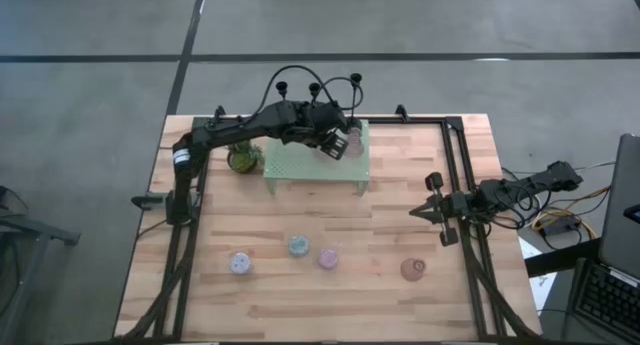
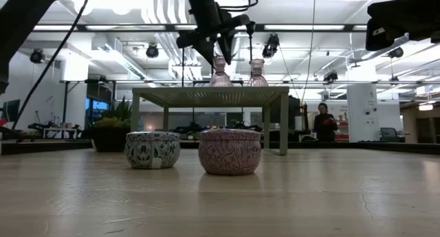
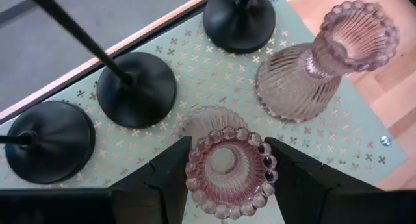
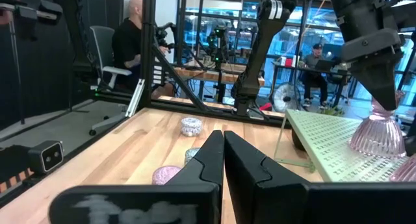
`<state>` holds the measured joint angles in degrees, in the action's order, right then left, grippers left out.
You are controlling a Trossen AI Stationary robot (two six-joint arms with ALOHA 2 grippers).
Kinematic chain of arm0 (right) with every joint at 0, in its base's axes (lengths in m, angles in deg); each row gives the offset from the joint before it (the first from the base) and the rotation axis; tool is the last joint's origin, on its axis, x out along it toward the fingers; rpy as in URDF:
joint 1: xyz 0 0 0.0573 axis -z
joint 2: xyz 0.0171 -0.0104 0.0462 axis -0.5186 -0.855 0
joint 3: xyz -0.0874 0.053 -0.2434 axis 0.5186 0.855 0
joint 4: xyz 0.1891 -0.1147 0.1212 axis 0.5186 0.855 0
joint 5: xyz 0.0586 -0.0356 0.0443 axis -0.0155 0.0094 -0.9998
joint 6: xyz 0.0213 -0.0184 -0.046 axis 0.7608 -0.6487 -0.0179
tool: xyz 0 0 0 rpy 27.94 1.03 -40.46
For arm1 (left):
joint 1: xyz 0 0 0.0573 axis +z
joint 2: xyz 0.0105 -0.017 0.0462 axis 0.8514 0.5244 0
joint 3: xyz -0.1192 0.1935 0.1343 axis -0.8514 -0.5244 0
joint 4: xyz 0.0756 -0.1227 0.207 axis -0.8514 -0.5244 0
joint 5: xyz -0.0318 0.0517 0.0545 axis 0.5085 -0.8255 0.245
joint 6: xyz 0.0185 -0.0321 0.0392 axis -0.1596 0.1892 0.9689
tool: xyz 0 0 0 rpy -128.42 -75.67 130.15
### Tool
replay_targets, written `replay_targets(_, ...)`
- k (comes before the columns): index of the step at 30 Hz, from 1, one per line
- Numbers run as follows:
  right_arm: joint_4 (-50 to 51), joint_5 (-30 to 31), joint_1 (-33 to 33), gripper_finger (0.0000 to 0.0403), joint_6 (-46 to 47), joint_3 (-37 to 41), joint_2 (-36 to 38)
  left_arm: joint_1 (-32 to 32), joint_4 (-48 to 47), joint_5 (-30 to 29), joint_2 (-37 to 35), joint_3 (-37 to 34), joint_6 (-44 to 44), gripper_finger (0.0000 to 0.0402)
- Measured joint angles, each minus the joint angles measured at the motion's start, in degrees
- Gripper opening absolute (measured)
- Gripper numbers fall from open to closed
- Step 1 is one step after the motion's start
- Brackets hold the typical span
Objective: Pick & Place candle stick holders
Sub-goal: Put the left transparent pink candle holder on the shelf aligned with the black candle holder
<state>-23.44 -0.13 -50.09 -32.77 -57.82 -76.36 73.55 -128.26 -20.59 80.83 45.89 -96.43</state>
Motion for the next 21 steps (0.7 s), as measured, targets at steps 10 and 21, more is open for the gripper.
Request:
replay_targets(10,0.0,0.0,0.0,0.0008,0.0,0.0,0.0,0.5,-2.5,0.3,-0.2,0.0,0.5,0.0190)
replay_targets(21,0.0,0.0,0.0,0.0008,0.1,0.0,0.0,0.6,-0.4,0.4,-0.2,0.0,0.5,0.0190)
